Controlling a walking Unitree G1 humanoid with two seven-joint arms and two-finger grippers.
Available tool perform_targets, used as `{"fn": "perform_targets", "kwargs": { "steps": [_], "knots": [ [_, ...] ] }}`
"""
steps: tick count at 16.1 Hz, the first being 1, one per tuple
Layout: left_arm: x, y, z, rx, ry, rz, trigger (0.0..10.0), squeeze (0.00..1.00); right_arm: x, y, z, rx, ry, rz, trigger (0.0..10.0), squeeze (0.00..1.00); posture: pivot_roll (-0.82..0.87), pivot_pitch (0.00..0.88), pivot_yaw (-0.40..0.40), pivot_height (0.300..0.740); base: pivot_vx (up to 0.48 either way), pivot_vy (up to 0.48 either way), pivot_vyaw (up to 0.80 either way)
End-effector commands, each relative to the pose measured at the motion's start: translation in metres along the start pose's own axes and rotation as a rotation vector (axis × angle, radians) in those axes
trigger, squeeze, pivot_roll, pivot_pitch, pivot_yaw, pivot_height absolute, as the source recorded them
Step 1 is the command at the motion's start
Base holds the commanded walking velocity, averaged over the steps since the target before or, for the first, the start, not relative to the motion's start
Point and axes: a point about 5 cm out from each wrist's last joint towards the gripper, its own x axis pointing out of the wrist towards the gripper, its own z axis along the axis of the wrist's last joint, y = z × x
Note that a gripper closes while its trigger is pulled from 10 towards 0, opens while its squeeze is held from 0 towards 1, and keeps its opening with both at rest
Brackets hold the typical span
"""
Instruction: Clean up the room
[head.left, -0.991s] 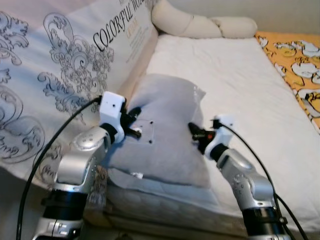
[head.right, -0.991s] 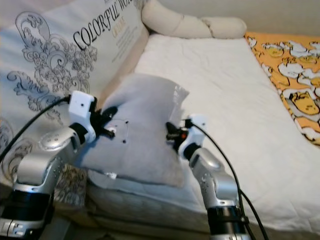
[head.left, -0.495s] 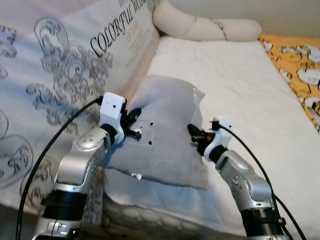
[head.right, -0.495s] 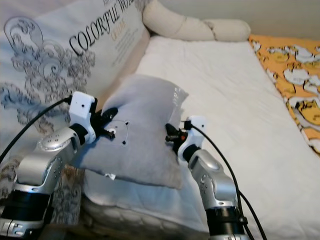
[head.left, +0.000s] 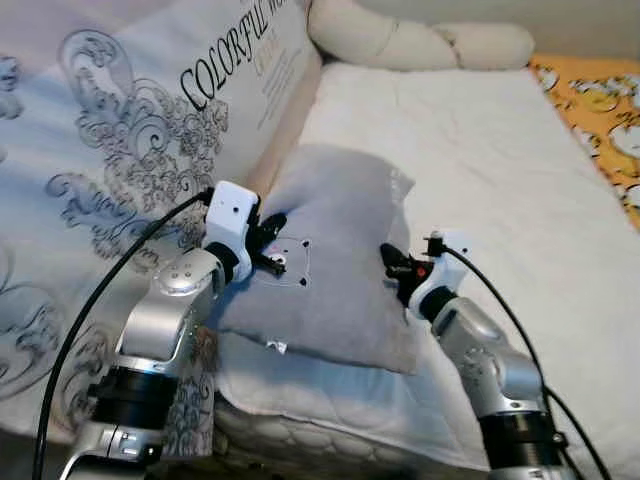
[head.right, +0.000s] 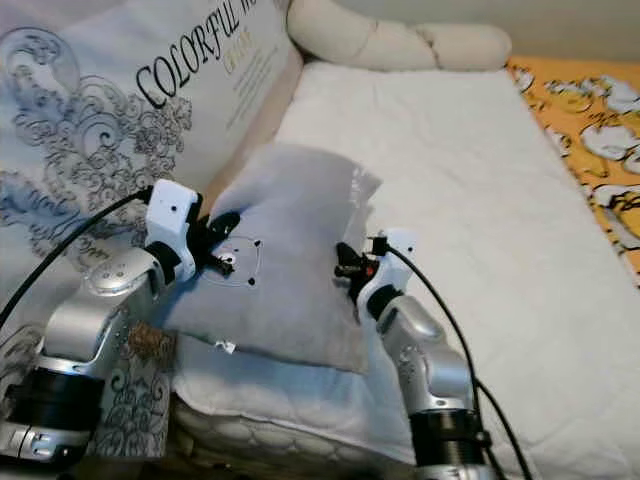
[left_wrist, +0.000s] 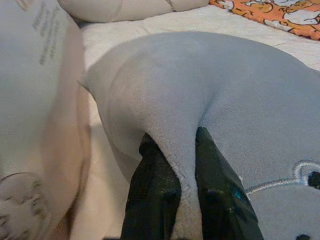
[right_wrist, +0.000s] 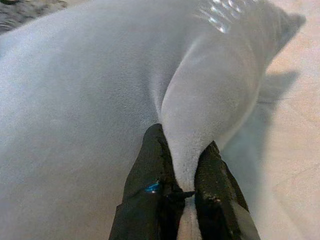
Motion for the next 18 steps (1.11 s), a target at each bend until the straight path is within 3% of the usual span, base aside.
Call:
{"fn": "perform_targets", "kwargs": {
  "steps": [1,2,3,4,6,12,18],
  "knots": [
    [0.001,0.009,0.016,0.052,-0.058,0.019,10.0,0.0,-0.003,-0.005,0.004,-0.005,-0.029,-0.033,10.0,0.0,-0.06,0.0,0.044,0.74,0.0,0.0,0.0],
    [0.003,0.008,0.016,0.064,-0.057,0.011,10.0,0.0,-0.003,-0.005,0.004,-0.003,-0.031,-0.034,10.0,0.0,-0.07,0.0,0.048,0.74,0.0,0.0,0.0],
    [0.004,0.008,0.016,0.067,-0.057,0.009,10.0,0.0,-0.003,-0.005,0.004,0.0,-0.033,-0.035,10.0,0.11,-0.07,0.0,0.052,0.74,0.0,0.0,0.0],
    [0.008,0.008,0.017,0.08,-0.054,0.001,10.0,0.0,-0.003,-0.006,0.004,0.004,-0.039,-0.041,10.0,0.78,-0.07,0.0,0.053,0.74,0.0,0.0,0.0],
    [0.017,0.012,0.017,0.12,-0.045,-0.005,10.0,0.0,-0.003,-0.008,0.004,0.007,-0.048,-0.061,10.0,1.0,-0.09,0.0,0.069,0.74,0.0,0.0,0.0],
    [0.052,0.011,0.032,0.304,-0.076,-0.013,10.0,0.0,-0.021,-0.022,0.0,0.013,-0.071,-0.115,10.0,1.0,-0.13,0.0,0.085,0.74,0.0,0.0,0.0],
    [0.071,0.016,0.053,0.365,-0.121,0.036,10.0,0.0,-0.031,-0.022,0.014,-0.005,-0.145,-0.053,10.0,1.0,-0.16,0.0,0.095,0.74,0.0,0.0,0.0]
  ]
}}
